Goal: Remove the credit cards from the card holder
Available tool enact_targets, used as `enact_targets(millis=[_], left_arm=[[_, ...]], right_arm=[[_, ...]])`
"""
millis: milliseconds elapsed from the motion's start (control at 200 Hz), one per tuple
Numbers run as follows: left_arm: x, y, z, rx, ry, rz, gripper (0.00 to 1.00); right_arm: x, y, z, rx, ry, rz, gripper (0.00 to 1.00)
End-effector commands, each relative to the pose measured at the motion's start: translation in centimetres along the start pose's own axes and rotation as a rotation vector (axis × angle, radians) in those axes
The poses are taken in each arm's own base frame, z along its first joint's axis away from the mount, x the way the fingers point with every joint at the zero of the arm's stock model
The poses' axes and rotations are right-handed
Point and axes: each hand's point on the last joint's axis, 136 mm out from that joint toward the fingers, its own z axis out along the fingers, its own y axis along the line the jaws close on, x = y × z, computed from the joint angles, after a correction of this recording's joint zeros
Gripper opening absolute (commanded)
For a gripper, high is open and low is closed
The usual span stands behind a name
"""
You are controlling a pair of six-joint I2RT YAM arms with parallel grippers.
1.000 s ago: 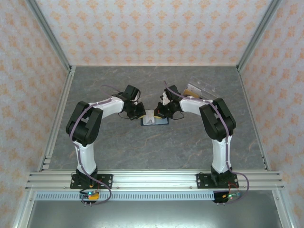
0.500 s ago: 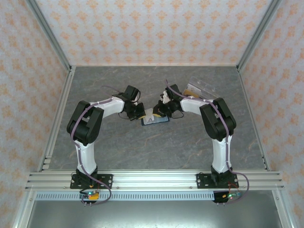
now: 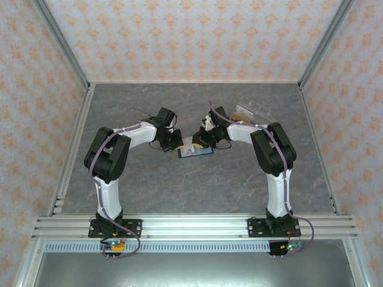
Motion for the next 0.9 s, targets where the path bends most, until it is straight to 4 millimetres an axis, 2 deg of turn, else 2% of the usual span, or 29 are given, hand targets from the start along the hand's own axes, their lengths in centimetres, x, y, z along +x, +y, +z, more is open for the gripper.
enact_targets(millis=[0, 135, 200, 315, 365, 550, 691, 776, 896], left_arm=[[1.0, 1.3, 1.3, -0.041, 0.042, -0.010, 0.04], [1.1, 1.4, 1.3, -0.043, 0.042, -0.010, 0.03], [1.0, 1.4, 1.3, -0.045, 0.041, -0.011, 0.03], [0.9, 1.3, 1.1, -0.045, 0.037, -0.008, 0.03], [0.8, 1.2, 0.9, -0.044, 0.031, -0.007, 0.04], [0.2, 1.1, -0.1, -0.066, 0.008, 0.011, 0.17], [0.0, 1.0, -0.1, -0.063, 0.011, 0.015, 0.19], [-0.3, 0.5, -0.4, -0.052, 0.007, 0.022, 0.19], [-1.1, -0.9, -1.9, -0.027, -0.024, 0.039, 0.22]], right_arm=[[0.3, 0.3, 1.0, -0.006, 0.025, 0.003, 0.14], [0.0, -0.9, 1.0, 0.055, 0.006, 0.019, 0.13], [0.0, -0.6, 1.0, 0.038, 0.008, 0.015, 0.11], [0.0, 0.5, 0.6, 0.002, 0.004, -0.013, 0.00], [-0.1, 0.7, 0.1, 0.004, -0.008, -0.026, 0.00], [-0.5, -0.5, -3.0, 0.107, -0.085, -0.067, 0.00], [-0.1, -1.1, -5.4, 0.178, -0.115, -0.116, 0.00], [-0.2, -0.5, -7.1, 0.203, -0.148, -0.177, 0.00], [-1.0, 0.9, -10.0, 0.271, -0.218, -0.312, 0.00]])
